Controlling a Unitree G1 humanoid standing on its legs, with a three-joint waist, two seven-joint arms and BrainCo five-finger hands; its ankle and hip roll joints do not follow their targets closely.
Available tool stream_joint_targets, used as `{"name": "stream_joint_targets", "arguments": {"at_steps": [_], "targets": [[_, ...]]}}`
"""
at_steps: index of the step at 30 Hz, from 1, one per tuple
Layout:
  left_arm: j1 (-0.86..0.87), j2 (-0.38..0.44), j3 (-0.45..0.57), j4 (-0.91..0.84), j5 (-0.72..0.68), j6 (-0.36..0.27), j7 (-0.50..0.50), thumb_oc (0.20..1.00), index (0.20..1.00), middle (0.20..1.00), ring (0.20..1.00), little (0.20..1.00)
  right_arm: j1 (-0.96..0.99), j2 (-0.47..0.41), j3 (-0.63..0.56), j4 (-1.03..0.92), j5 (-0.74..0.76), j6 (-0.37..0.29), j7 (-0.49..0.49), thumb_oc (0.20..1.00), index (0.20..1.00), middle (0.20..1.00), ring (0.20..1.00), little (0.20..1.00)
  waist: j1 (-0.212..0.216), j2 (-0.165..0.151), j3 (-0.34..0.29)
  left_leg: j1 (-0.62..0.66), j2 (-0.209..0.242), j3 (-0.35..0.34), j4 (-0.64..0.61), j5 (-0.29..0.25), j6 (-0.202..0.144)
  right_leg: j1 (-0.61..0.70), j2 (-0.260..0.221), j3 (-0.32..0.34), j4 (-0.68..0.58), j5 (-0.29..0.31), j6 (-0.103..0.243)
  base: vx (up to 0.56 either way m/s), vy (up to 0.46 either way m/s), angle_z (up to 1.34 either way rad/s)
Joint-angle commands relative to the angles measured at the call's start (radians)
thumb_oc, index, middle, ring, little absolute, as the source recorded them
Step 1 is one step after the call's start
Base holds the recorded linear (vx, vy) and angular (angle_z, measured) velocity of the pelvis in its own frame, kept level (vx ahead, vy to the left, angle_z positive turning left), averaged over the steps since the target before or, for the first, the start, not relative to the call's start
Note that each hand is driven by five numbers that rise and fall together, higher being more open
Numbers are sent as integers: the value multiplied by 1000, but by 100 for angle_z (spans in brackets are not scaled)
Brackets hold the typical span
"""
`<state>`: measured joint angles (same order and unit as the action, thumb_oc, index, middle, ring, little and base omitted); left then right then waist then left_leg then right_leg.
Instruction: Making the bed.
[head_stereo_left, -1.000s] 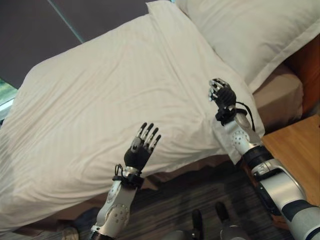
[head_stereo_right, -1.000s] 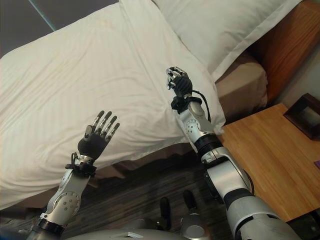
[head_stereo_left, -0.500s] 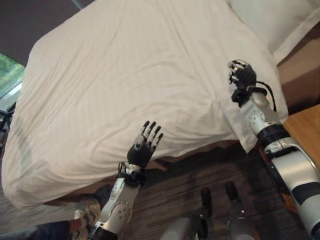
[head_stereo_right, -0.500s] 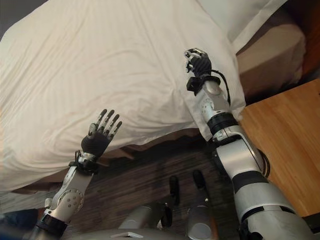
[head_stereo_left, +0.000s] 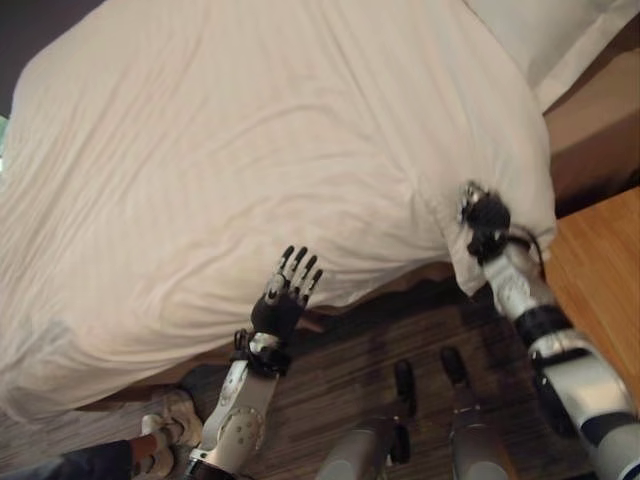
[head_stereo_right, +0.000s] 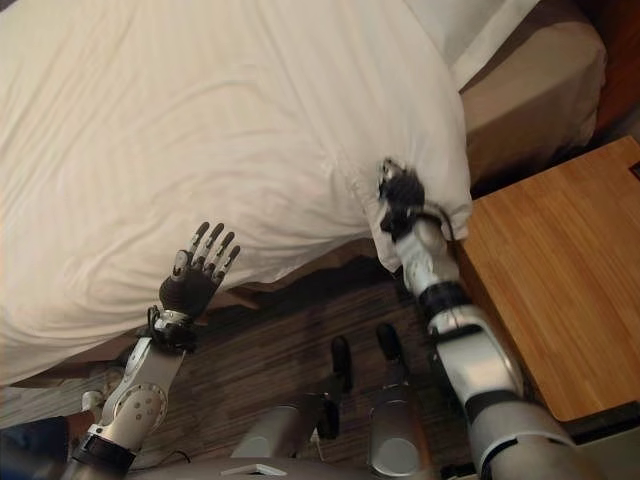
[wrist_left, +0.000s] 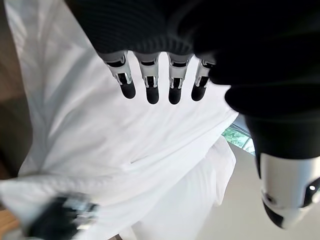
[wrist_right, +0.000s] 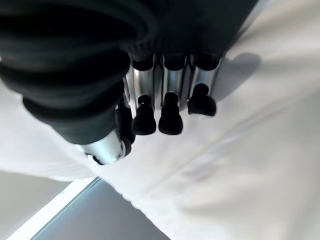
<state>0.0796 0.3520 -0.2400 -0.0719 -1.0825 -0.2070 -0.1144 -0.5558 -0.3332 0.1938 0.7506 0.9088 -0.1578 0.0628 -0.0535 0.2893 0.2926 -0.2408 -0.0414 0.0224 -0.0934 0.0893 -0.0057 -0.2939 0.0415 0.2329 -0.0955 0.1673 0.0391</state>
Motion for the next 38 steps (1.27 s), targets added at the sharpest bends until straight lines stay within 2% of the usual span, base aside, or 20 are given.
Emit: {"name": "stream_joint_targets", "arguments": {"at_steps": [1, 2, 4, 9, 12, 13, 14, 15, 16, 17, 18, 19, 20, 21, 27, 31, 35, 38], "targets": [[3, -55, 80, -33, 49, -55, 9, 1000, 1000, 1000, 1000, 1000, 233, 4, -71, -43, 61, -38, 30, 200, 200, 200, 200, 200, -80, 2, 19, 9, -40, 3, 6, -9, -13, -17, -35, 54, 13, -29, 32, -4, 67, -5], [4, -55, 79, -33, 49, -55, 9, 1000, 1000, 1000, 1000, 1000, 236, 5, -71, -46, 60, -38, 29, 200, 200, 200, 200, 200, -79, 2, 17, 8, -40, 4, 6, -9, -13, -18, -35, 55, 13, -29, 32, -5, 68, -15], [9, -61, 110, -41, 67, -66, 16, 1000, 1000, 1000, 1000, 1000, 351, -27, -95, -134, -19, -46, 33, 200, 200, 200, 200, 200, -109, -5, 27, 3, -40, 11, 6, -10, -12, -29, -37, 65, 15, -25, 38, -12, 45, -26], [23, -80, 128, -36, 85, -73, 18, 1000, 1000, 1000, 1000, 1000, 542, -19, -152, -274, -9, -42, 66, 200, 200, 200, 200, 200, -167, -17, 16, 22, -46, 33, 6, -23, -3, -29, -44, 93, 23, -21, 50, -26, 63, -16], [22, -79, 116, -23, 104, -67, 16, 1000, 1000, 1000, 1000, 1000, 548, -10, -140, -267, -18, -35, 67, 200, 200, 200, 200, 200, -172, -24, 1, 34, -45, 34, 6, -27, -1, -20, -46, 93, 25, -20, 52, -22, 22, -8], [21, -63, 102, 11, 147, -58, 10, 1000, 1000, 1000, 1000, 1000, 561, -17, -110, -270, -63, -24, 71, 200, 200, 200, 200, 200, -170, -42, -18, 53, -39, 33, 6, -30, -2, -3, -45, 88, 25, -21, 54, 0, 0, 0], [21, -63, 102, 11, 147, -58, 10, 1000, 1000, 1000, 1000, 1000, 561, -17, -110, -270, -64, -24, 71, 200, 200, 200, 200, 200, -170, -42, -17, 54, -40, 33, 6, -30, -2, -2, -45, 88, 25, -21, 54, -35, -46, -3], [23, -59, 76, 85, 166, -37, 5, 1000, 1000, 1000, 1000, 1000, 580, -34, -70, -284, -131, -10, 71, 200, 200, 200, 200, 200, -166, -65, -35, 80, -35, 27, 6, -31, -2, 26, -46, 73, 25, -24, 55, -41, -59, 1], [27, -60, 58, 135, 163, -19, -5, 1000, 1000, 1000, 1000, 1000, 587, -34, -61, -277, -135, -3, 69, 200, 200, 200, 200, 200, -160, -77, -50, 88, -32, 26, 6, -29, -2, 35, -46, 66, 26, -23, 55, -41, -59, 5], [27, -60, 57, 136, 163, -20, -6, 1000, 1000, 1000, 1000, 1000, 587, -33, -61, -277, -135, -3, 69, 410, 410, 410, 410, 410, -160, -77, -49, 89, -32, 25, 6, -30, -2, 36, -46, 65, 26, -23, 55, -25, -40, 14], [33, -56, 40, 174, 170, -2, -15, 1000, 1000, 1000, 1000, 1000, 592, -25, -47, -271, -133, 9, 72, 1000, 1000, 1000, 1000, 1000, -156, -89, -62, 101, -31, 23, 6, -31, -2, 50, -45, 56, 27, -25, 56, -22, -22, 17], [38, -54, 25, 230, 189, 16, -20, 1000, 1000, 1000, 1000, 1000, 596, -20, -35, -259, -142, 19, 79, 1000, 1000, 1000, 1000, 1000, -154, -102, -72, 114, -30, 19, 6, -32, -2, 64, -45, 46, 26, -26, 57, -32, -34, 12], [64, -25, 15, 313, 272, 40, -20, 1000, 1000, 1000, 1000, 1000, 611, -18, 3, -286, -182, 27, 85, 1000, 1000, 1000, 1000, 1000, -139, -132, -94, 137, -20, 27, 6, -33, -2, 77, -33, 14, 45, -28, 61, -23, -16, 5], [64, -25, 15, 313, 273, 40, -20, 1000, 1000, 1000, 1000, 1000, 612, -18, 3, -286, -182, 27, 85, 1000, 1000, 1000, 1000, 1000, -139, -132, -93, 138, -20, 27, 6, -33, -2, 78, -33, 14, 45, -29, 61, 0, 0, 0], [97, -24, -30, 435, 429, 82, -33, 1000, 1000, 1000, 1000, 1000, 626, -4, 71, -309, -249, 37, 88, 1000, 1000, 1000, 1000, 1000, -102, -226, -172, 215, 8, 24, 6, -55, -1, 169, -17, -36, 48, -55, 60, 11, -14, 5], [107, -44, -31, 456, 437, 94, -18, 1000, 1000, 1000, 1000, 1000, 635, 17, 112, -334, -256, 40, 89, 1000, 1000, 1000, 1000, 1000, -72, -283, -222, 233, 16, -6, 6, -62, 4, 204, -13, -54, 39, -69, 57, 20, -40, 10], [119, -63, 3, 488, 420, 96, 6, 1000, 1000, 1000, 1000, 1000, 638, 21, 115, -342, -255, 36, 78, 1000, 1000, 1000, 1000, 1000, -57, -313, -242, 246, 18, -26, 6, -65, 8, 226, -11, -64, 48, -81, 51, 19, -18, 15], [132, -67, 25, 503, 430, 96, 19, 1000, 1000, 1000, 1000, 1000, 648, 27, 99, -341, -246, 32, 71, 1000, 1000, 1000, 1000, 1000, -53, -324, -254, 257, 19, -32, 6, -68, 11, 243, -12, -70, 45, -84, 50, 9, -1, 2]]}}
